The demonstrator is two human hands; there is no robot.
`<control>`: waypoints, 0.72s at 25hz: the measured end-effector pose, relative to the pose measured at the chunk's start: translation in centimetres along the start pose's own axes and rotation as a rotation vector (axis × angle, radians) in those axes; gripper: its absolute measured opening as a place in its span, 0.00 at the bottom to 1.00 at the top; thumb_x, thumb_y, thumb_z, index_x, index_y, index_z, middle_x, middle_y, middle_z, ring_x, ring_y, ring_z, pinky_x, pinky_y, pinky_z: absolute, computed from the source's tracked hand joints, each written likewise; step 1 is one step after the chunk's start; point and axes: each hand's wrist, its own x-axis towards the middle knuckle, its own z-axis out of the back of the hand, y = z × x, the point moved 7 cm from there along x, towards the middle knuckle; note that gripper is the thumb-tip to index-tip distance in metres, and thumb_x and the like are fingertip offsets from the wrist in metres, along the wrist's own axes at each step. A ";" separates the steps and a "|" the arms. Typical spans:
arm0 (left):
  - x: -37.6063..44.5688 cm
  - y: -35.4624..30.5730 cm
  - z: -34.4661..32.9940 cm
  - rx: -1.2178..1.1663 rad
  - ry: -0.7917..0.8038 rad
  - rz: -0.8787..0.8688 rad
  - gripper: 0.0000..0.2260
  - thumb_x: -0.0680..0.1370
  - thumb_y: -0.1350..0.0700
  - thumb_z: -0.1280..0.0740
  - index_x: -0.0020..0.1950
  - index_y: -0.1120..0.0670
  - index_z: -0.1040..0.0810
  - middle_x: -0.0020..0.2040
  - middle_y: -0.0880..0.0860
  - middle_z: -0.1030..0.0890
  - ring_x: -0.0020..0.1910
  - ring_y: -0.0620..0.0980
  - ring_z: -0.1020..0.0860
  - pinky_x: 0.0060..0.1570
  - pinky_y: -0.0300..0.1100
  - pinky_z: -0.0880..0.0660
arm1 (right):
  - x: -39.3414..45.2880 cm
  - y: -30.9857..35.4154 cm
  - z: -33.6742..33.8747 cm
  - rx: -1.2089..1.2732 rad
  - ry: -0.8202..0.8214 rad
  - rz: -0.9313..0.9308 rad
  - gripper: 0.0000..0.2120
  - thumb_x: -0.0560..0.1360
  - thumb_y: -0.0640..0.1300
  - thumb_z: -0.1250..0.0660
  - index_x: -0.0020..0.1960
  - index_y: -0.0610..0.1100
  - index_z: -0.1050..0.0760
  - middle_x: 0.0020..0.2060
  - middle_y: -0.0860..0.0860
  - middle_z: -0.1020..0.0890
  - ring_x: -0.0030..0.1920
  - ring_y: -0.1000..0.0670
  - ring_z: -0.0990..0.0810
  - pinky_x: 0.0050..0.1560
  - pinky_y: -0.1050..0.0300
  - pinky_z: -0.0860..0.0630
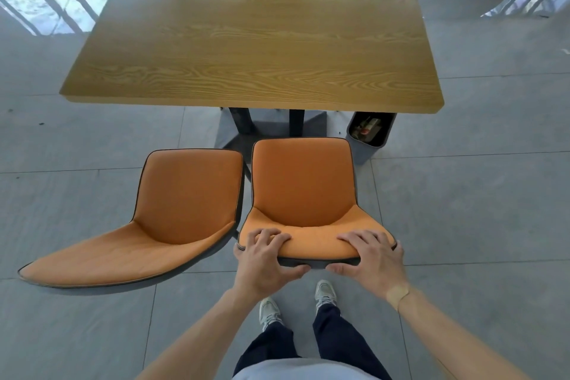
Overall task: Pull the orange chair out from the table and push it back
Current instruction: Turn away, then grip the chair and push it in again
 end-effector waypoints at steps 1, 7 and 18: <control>0.5 0.1 0.4 -0.004 -0.009 -0.003 0.37 0.63 0.22 0.40 0.66 0.40 0.29 0.66 0.42 0.30 0.69 0.49 0.40 0.62 0.64 0.34 | 0.5 0.2 0.2 0.004 0.003 0.003 0.48 0.56 0.87 0.58 0.68 0.65 0.35 0.68 0.61 0.31 0.68 0.51 0.38 0.68 0.32 0.42; 3.8 0.3 2.1 0.007 -0.034 -0.021 0.35 0.63 0.23 0.38 0.65 0.39 0.28 0.65 0.41 0.29 0.68 0.49 0.39 0.59 0.64 0.36 | 3.8 0.6 1.6 0.033 0.010 0.008 0.48 0.55 0.87 0.56 0.67 0.65 0.34 0.68 0.62 0.31 0.68 0.50 0.39 0.67 0.30 0.43; 8.2 0.5 3.8 0.011 -0.007 -0.029 0.34 0.64 0.22 0.41 0.65 0.38 0.30 0.67 0.43 0.30 0.69 0.50 0.40 0.64 0.68 0.38 | 8.0 0.8 3.5 0.050 -0.011 0.018 0.47 0.55 0.87 0.55 0.66 0.64 0.33 0.66 0.62 0.30 0.67 0.50 0.38 0.66 0.30 0.42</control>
